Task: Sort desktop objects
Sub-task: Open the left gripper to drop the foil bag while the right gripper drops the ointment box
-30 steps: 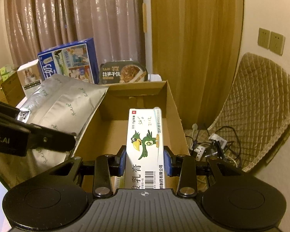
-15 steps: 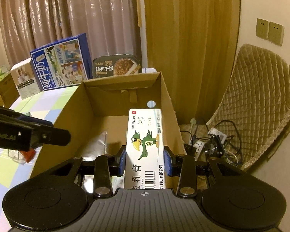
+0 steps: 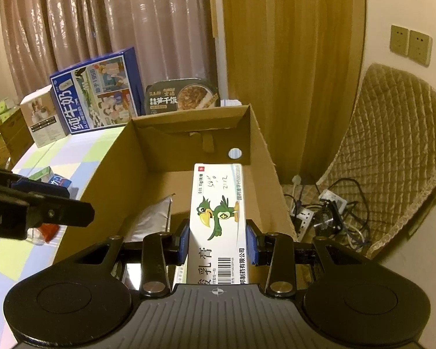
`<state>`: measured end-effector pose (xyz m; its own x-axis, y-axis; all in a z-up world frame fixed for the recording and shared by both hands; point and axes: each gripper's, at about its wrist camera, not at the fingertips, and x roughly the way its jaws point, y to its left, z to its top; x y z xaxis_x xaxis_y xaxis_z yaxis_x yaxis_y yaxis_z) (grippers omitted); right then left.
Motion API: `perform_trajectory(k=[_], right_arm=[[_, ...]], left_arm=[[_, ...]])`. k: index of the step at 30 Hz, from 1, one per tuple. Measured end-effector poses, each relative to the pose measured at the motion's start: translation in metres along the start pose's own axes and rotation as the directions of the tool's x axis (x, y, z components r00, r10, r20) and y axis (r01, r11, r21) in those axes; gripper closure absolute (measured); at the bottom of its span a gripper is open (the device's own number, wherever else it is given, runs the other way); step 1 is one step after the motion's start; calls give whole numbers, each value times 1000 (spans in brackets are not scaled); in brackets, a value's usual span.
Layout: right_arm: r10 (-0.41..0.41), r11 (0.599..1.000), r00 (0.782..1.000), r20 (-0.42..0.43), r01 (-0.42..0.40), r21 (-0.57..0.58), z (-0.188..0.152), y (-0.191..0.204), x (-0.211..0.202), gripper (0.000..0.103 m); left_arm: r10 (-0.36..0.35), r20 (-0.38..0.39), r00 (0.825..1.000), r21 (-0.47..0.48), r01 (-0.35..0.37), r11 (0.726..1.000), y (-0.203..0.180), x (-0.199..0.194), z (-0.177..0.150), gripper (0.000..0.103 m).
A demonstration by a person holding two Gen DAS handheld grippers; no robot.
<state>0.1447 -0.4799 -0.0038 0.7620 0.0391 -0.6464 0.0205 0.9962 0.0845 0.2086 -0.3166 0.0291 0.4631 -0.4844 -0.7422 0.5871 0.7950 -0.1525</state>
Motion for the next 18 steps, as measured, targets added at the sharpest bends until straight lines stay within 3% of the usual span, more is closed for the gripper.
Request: perform_trajectory(k=[1, 2, 4, 8, 15, 18], right_arm=[[8, 1000, 1000, 4, -8, -5, 1, 1, 1, 65], [7, 1000, 1000, 11, -7, -7, 2, 2, 1, 52], [-14, 1000, 999, 33, 14, 4, 2, 1, -2, 34], [-10, 999, 999, 35, 9, 31, -4, 0, -12, 34], [-4, 995, 1000, 29, 2, 97, -27, 7, -42, 33], [1, 994, 999, 33, -5, 109, -36, 15, -57, 28]], left_arm=[[1, 3, 1000, -3, -1, 1000, 1, -1, -1, 61], [1, 5, 1000, -4, -1, 1000, 1, -3, -1, 61], [-1, 9, 1000, -6, 1, 1000, 1, -6, -3, 59], [4, 20, 1000, -9, -3, 1000, 5, -15, -11, 53], [39, 47, 998, -43, -37, 998, 17, -39, -37, 32], [55, 52, 997, -61, -52, 997, 22, -51, -49, 24]])
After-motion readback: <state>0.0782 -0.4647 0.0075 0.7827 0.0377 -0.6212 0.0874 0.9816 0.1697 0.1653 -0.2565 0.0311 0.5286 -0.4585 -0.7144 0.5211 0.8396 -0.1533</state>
